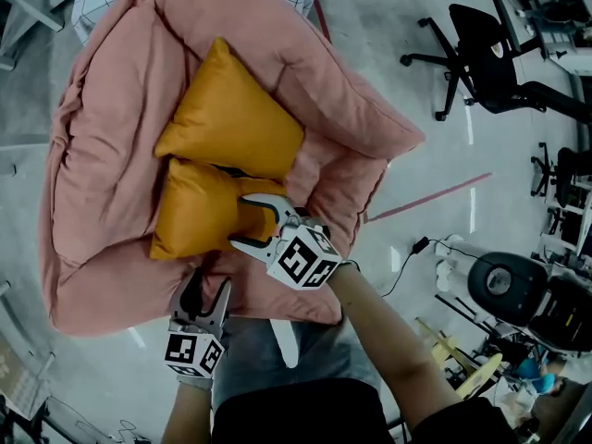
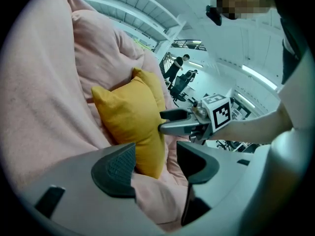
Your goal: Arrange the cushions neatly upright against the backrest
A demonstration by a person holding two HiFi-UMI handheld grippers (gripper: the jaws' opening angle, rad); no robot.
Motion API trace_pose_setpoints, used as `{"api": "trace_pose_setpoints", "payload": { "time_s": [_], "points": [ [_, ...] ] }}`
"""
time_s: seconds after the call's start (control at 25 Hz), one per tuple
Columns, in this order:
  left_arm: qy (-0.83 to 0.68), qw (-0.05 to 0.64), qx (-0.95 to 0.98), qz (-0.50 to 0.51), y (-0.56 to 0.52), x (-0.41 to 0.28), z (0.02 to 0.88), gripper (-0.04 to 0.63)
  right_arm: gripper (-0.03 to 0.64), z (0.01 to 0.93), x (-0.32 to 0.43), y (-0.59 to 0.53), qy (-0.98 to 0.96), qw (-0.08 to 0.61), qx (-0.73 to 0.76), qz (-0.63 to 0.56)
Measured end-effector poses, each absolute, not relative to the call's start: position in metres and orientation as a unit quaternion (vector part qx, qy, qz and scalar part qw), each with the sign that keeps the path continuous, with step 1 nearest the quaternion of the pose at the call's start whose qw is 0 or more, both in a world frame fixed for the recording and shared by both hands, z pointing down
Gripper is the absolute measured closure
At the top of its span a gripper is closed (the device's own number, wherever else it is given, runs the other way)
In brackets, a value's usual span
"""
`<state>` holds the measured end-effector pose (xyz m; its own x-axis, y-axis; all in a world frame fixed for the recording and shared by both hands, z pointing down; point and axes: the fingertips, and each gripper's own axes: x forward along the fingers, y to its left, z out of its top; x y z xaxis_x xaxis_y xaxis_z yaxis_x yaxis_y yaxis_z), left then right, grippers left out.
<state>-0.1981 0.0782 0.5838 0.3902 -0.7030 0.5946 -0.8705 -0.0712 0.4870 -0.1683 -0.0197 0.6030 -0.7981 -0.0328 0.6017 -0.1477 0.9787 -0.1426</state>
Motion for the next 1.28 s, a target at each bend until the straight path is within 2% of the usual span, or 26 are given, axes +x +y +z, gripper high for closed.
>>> {"api": "trace_pose_setpoints", "payload": {
  "time_s": [0.16, 0.36, 0.52, 0.68, 0.96, 1.2, 1.28],
  "points": [
    [-0.542, 0.41, 0.726, 0.105, 0.079, -0.196, 0.585, 0.33, 0.319, 0.614, -0.185, -0.014, -0.937, 0.332, 0.075, 0.082],
    [-0.538, 0.412, 0.728, 0.103, 0.081, -0.192, 0.584, 0.33, 0.403, 0.61, -0.185, -0.011, -0.936, 0.328, 0.093, 0.085],
    [-0.535, 0.413, 0.73, 0.1, 0.081, -0.192, 0.584, 0.33, 0.454, 0.6, -0.186, -0.011, -0.943, 0.307, 0.107, 0.074],
    [-0.533, 0.413, 0.732, 0.1, 0.081, -0.191, 0.583, 0.33, 0.475, 0.578, -0.192, -0.012, -0.956, 0.26, 0.12, 0.071],
    [-0.53, 0.412, 0.734, 0.101, 0.083, -0.191, 0.584, 0.33, 0.465, 0.599, -0.199, -0.008, -0.954, 0.267, 0.102, 0.088],
    [-0.525, 0.413, 0.735, 0.116, 0.08, -0.19, 0.591, 0.33, 0.433, 0.612, -0.202, -0.011, -0.949, 0.275, 0.105, 0.112],
    [-0.519, 0.417, 0.736, 0.122, 0.081, -0.188, 0.592, 0.33, 0.402, 0.609, -0.198, -0.011, -0.946, 0.279, 0.107, 0.121]
  ]
}}
